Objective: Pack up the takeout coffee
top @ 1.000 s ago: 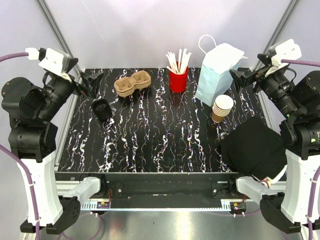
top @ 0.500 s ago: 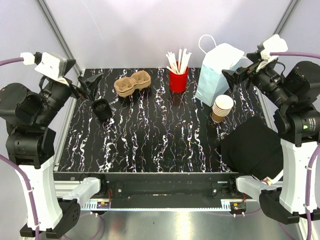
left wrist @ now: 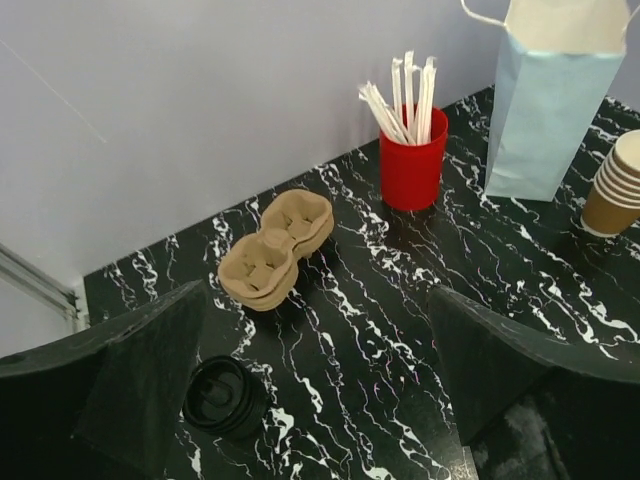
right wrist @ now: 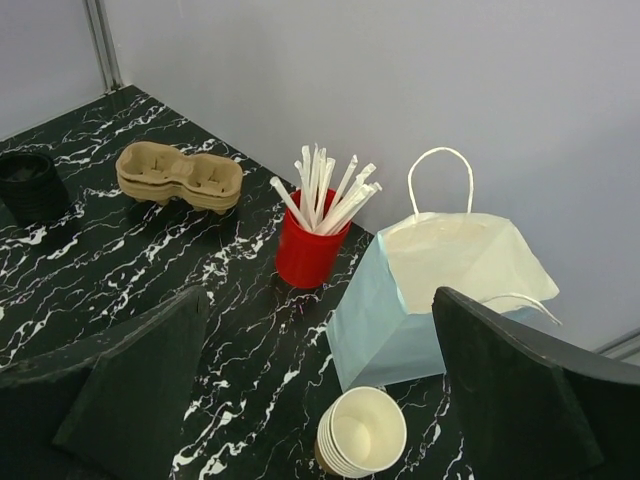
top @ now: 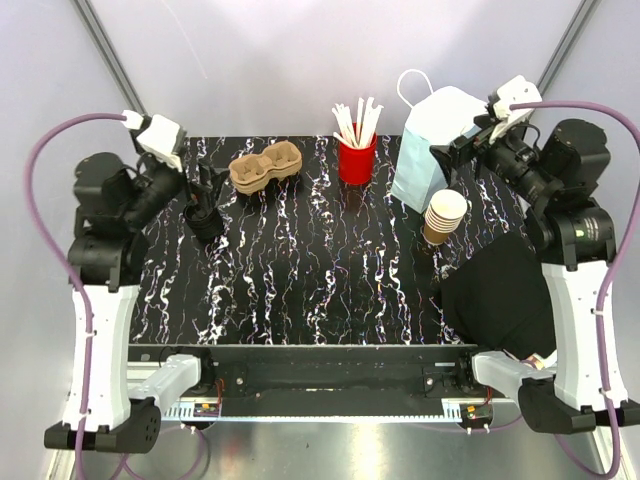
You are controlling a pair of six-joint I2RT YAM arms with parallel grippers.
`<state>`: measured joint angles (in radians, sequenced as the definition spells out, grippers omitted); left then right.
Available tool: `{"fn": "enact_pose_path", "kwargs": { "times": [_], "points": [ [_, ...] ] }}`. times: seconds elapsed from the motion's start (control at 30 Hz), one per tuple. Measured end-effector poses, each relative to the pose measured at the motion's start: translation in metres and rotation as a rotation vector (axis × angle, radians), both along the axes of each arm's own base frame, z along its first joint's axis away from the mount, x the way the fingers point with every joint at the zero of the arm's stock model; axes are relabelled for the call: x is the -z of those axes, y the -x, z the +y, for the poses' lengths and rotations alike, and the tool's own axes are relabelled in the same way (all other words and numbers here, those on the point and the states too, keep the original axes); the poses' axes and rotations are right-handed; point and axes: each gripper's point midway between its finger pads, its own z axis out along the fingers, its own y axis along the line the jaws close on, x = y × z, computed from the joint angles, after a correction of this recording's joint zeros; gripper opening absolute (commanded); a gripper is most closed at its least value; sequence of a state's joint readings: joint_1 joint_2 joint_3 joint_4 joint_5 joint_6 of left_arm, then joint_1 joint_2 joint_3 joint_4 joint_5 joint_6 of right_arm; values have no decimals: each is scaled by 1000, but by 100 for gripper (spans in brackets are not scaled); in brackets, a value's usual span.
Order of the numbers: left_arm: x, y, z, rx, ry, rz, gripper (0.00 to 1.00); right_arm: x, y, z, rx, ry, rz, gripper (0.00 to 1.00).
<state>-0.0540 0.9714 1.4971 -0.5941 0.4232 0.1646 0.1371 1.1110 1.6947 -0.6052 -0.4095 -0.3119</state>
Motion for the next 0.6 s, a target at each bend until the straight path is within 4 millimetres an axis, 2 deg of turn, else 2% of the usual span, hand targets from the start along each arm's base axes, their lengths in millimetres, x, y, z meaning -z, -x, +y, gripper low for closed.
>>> {"fn": "enact_pose_path", "kwargs": {
  "times": [0.17, 0.37, 0.6],
  "points": [
    [39, -18, -1, 2, -12, 76, 99, 9, -21, -1, 25, -7, 17, 100],
    [58, -29, -1, 5, -27, 85, 99, 27, -48, -7, 87, -17, 52, 100],
    [83, -51, 4, -23, -54, 96, 99, 58, -76, 0, 77, -19, 162, 99]
  ]
}}
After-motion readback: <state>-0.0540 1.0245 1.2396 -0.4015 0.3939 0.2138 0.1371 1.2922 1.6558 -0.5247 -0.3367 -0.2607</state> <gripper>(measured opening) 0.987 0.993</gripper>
